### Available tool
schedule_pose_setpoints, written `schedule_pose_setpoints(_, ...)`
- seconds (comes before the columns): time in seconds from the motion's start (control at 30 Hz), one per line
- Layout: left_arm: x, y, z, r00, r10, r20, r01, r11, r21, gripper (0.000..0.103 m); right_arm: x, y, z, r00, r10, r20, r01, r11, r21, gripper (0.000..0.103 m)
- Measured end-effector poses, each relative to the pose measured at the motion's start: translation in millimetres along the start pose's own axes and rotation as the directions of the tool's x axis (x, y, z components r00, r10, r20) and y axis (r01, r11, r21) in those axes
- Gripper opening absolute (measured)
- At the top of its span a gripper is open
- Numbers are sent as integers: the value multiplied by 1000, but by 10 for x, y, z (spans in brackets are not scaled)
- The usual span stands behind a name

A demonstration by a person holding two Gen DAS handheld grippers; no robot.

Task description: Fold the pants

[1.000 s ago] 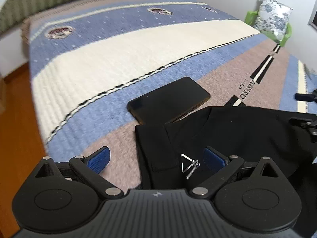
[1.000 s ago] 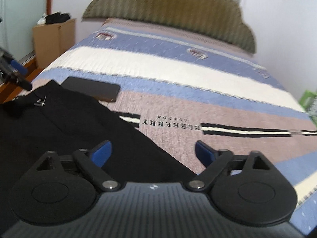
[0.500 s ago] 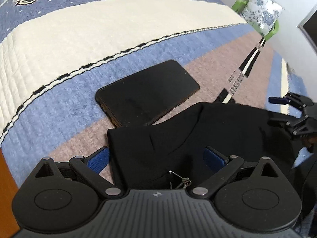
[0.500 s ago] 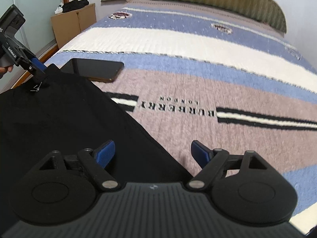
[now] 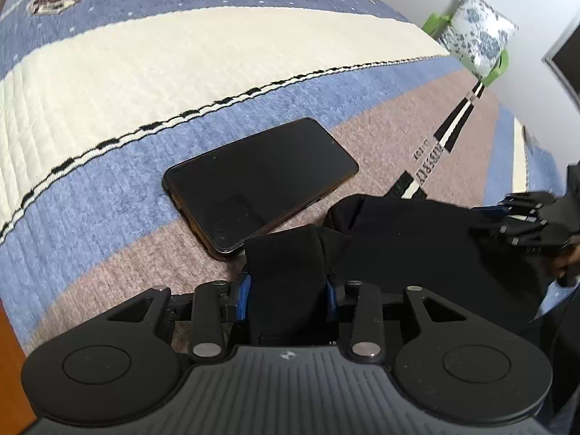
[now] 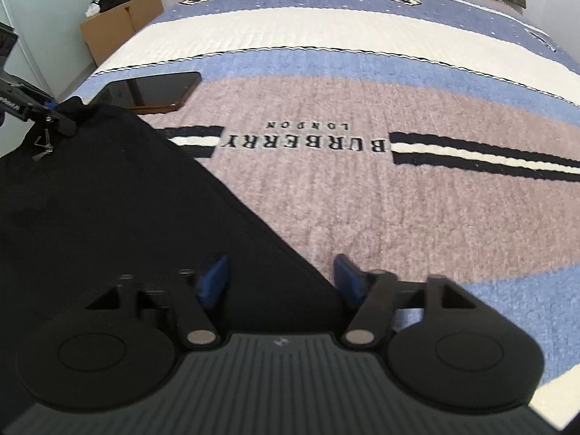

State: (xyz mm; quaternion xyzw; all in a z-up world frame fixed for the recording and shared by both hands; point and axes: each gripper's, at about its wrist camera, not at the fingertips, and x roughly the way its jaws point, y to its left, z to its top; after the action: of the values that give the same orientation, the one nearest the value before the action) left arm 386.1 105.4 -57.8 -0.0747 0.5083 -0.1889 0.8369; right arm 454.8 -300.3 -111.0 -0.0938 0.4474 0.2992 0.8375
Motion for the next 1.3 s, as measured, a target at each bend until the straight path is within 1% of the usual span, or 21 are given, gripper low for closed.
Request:
schedule_pose_setpoints(0.03, 6, -23, -9, 1000, 9, 3, -9, 1000, 6, 36, -20, 6, -5, 1000, -2, 1, 2, 1000, -3, 32)
schedule_pose_setpoints(0.07, 3, -32, -16, 1000, 12, 6, -12, 1000, 3, 36, -40, 15, -8, 1000, -12, -2, 12, 1000, -7, 26)
schedule_pose_setpoints(0.1, -10, -34, -17, 1000, 10, 11, -10, 1000, -5, 35, -60, 25, -13, 1000, -21, -5, 21, 1000, -10, 11)
schedule_pose_setpoints(0.13, -33, -32, -20, 1000, 3, 15, -2, 1000, -14, 34, -76, 44, -13, 1000, -30, -9, 30, 1000, -10, 8)
schedule_pose_setpoints(0.2, -83, -24, -32, 1000, -11, 25, 12, 1000, -26, 33, -126, 149, -33, 997, -73, 0, 73, 996, -51, 5)
schedule_pose_setpoints(0.27, -166, -30, -56, 999, -17, 44, 18, 1000, -26, 33, -176, 286, -49, 992, -123, 12, 124, 987, -100, 4)
schedule_pose_setpoints(0.33, -272, -56, -80, 998, -19, 67, 20, 1000, -17, 33, -261, 451, -82, 981, -189, 44, 194, 969, -153, 4)
schedule_pose_setpoints(0.4, -378, -108, -105, 996, -15, 90, 16, 1000, -8, 33, -375, 623, -132, 965, -247, 86, 259, 946, -196, 4)
schedule_pose_setpoints(0.53, -678, -275, -232, 990, -10, 144, 4, 999, 41, 33, -661, 917, -281, 928, -331, 172, 365, 901, -233, 4)
schedule_pose_setpoints(0.63, -902, -423, -396, 984, 3, 178, -21, 995, 101, 33, -905, 1137, -436, 902, -367, 227, 418, 876, -241, 4)
schedule_pose_setpoints(0.7, -1036, -496, -524, 981, 6, 194, -32, 991, 132, 33, -1065, 1275, -540, 890, -380, 252, 438, 866, -241, 4)
schedule_pose_setpoints(0.8, -1214, -553, -769, 979, -7, 205, -26, 987, 158, 34, -1303, 1505, -714, 874, -390, 288, 461, 854, -240, 4)
schedule_pose_setpoints(0.97, -1411, -573, -1263, 973, -32, 229, -18, 977, 211, 34, -1597, 1929, -1062, 860, -401, 316, 485, 834, -263, 4)
schedule_pose_setpoints(1.07, -1461, -553, -1577, 971, -41, 234, -15, 972, 233, 35, -1712, 2187, -1290, 862, -395, 318, 482, 833, -273, 4)
schedule_pose_setpoints(1.13, -1473, -554, -1774, 970, -35, 240, -32, 963, 267, 36, -1756, 2338, -1445, 867, -389, 312, 476, 833, -282, 4)
schedule_pose_setpoints(1.23, -1490, -581, -2031, 965, -13, 263, -74, 945, 318, 39, -1719, 2548, -1666, 868, -399, 296, 484, 813, -325, 4)
schedule_pose_setpoints(1.3, -1515, -589, -2134, 964, -7, 267, -84, 941, 328, 39, -1649, 2654, -1797, 873, -397, 282, 480, 802, -357, 4)
